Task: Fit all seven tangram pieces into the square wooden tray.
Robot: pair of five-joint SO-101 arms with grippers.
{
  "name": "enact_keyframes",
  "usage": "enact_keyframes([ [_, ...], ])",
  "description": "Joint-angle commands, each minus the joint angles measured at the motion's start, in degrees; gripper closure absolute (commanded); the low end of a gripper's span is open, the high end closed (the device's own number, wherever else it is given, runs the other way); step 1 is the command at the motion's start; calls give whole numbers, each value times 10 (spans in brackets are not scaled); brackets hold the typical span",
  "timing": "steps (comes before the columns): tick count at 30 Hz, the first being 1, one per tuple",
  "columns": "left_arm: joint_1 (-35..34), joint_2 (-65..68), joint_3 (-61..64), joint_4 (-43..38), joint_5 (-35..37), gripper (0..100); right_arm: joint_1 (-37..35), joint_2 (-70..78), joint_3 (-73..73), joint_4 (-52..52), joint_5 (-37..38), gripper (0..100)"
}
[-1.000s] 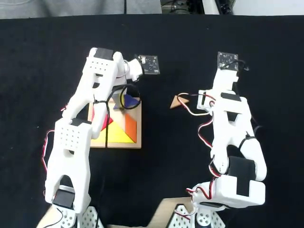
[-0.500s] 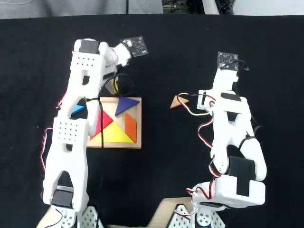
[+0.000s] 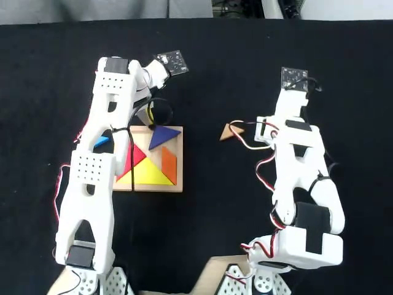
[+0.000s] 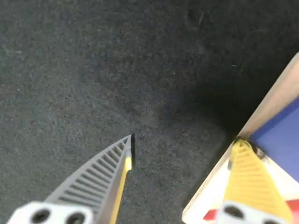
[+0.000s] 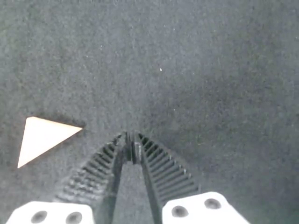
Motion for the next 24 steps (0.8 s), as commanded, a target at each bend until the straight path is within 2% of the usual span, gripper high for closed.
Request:
enact_keyframes([
  [1,32,-13,-29,-7,24,679,7,0,-24,-9,4,984],
  [16,96,-15,-37,1,27,679,7,0,-24,-9,4,984],
  [24,119,-10,-216,131,27,679,7,0,-24,-9,4,984],
])
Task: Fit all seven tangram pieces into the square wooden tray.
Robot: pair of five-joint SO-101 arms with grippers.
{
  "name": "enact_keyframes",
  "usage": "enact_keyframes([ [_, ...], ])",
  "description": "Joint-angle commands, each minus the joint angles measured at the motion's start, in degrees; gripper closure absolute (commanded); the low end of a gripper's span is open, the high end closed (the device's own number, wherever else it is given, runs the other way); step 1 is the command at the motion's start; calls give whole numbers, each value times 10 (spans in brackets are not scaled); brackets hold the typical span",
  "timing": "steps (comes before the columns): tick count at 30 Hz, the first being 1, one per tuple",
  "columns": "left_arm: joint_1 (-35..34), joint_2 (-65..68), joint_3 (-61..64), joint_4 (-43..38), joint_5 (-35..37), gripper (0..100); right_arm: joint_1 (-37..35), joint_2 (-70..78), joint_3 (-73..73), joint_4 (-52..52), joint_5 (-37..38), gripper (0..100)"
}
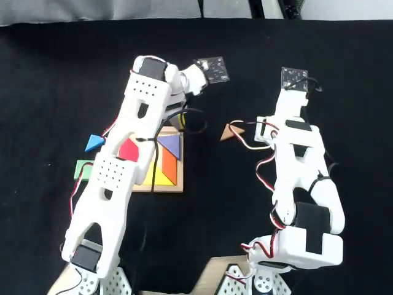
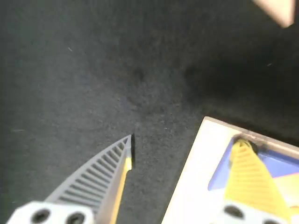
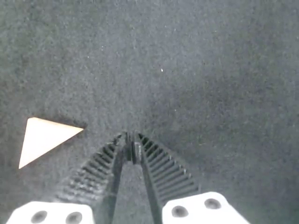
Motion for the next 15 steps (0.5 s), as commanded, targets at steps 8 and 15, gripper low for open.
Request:
enact_keyframes([
  [8,16,-10,-70,58,121,679,7,0,-24,-9,4,984],
  [15,15,-22,9,58,123,679,7,0,-24,-9,4,984],
])
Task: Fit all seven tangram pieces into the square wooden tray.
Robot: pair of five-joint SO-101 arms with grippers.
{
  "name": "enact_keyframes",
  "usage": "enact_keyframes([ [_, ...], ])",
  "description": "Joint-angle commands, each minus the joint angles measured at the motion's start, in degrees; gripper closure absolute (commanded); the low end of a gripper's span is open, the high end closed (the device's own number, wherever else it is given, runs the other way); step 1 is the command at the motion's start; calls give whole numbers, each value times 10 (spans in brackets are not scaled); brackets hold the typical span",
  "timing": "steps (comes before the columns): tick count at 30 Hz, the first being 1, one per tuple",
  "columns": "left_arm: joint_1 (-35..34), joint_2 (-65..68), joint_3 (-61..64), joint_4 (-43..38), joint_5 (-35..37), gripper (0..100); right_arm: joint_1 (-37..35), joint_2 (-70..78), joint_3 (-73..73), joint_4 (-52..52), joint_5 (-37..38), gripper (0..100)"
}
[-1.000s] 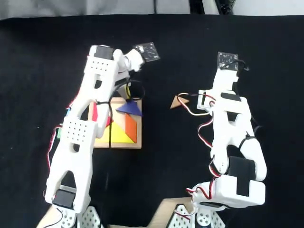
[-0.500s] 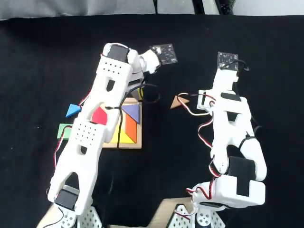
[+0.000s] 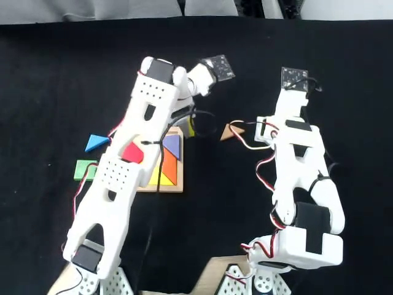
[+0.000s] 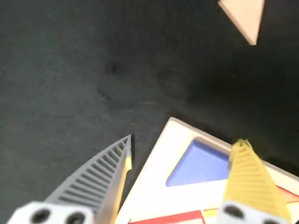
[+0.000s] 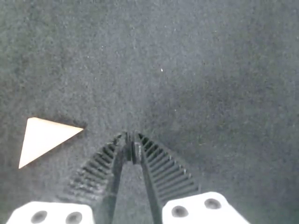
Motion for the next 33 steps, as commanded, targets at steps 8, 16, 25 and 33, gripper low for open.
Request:
enact_keyframes([
  [8,-22,-20,58,4,-50,679,7,0,-24,-9,4,984],
  [16,-37,-19,71,2,-81,679,7,0,-24,-9,4,984],
  [25,-43,-27,65,-17,-68,679,7,0,-24,-9,4,984],
  [33,-7,6,24,3,-58,679,7,0,-24,-9,4,984],
])
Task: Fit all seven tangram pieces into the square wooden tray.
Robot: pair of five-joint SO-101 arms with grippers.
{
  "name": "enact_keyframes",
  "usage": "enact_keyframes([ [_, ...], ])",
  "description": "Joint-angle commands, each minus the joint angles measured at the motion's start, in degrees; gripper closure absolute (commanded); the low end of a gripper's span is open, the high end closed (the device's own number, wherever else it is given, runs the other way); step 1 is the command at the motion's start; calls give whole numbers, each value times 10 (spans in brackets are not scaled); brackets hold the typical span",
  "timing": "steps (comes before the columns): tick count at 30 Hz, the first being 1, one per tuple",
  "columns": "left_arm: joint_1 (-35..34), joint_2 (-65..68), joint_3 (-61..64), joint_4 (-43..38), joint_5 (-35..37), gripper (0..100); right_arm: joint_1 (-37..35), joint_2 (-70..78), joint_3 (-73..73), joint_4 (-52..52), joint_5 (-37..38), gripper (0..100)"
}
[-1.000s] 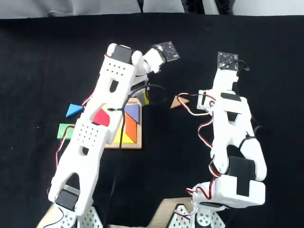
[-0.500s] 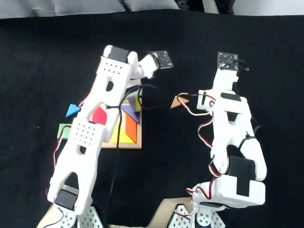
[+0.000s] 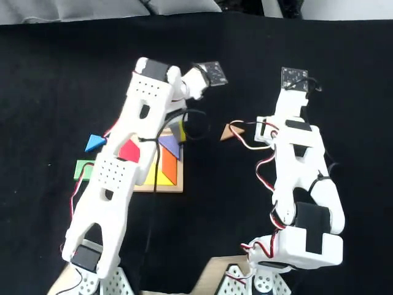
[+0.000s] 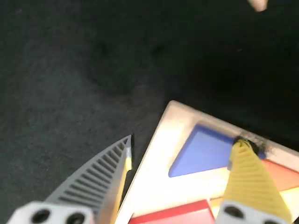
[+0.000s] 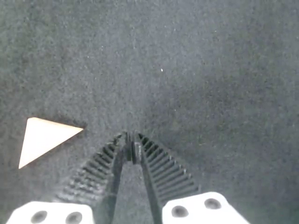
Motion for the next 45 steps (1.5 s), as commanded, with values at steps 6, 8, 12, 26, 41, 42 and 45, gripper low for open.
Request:
enact_keyframes([
  [6,-14,76,-84,6,-23,679,7,0,-24,-9,4,984],
  [8,-22,91,-115,6,-23,679,7,0,-24,-9,4,984],
  [12,-24,101,-153,7,-21,679,7,0,-24,-9,4,984],
  [26,-17,-128,-194,8,139,679,7,0,-24,-9,4,984],
  [41,-273,-443,-4,11,362,679,-13,0,-12,-12,5,984],
  [42,-284,-481,53,11,360,679,-13,0,-12,-12,5,984],
  [45,-296,-613,226,8,345,679,-13,0,-12,-12,5,984],
])
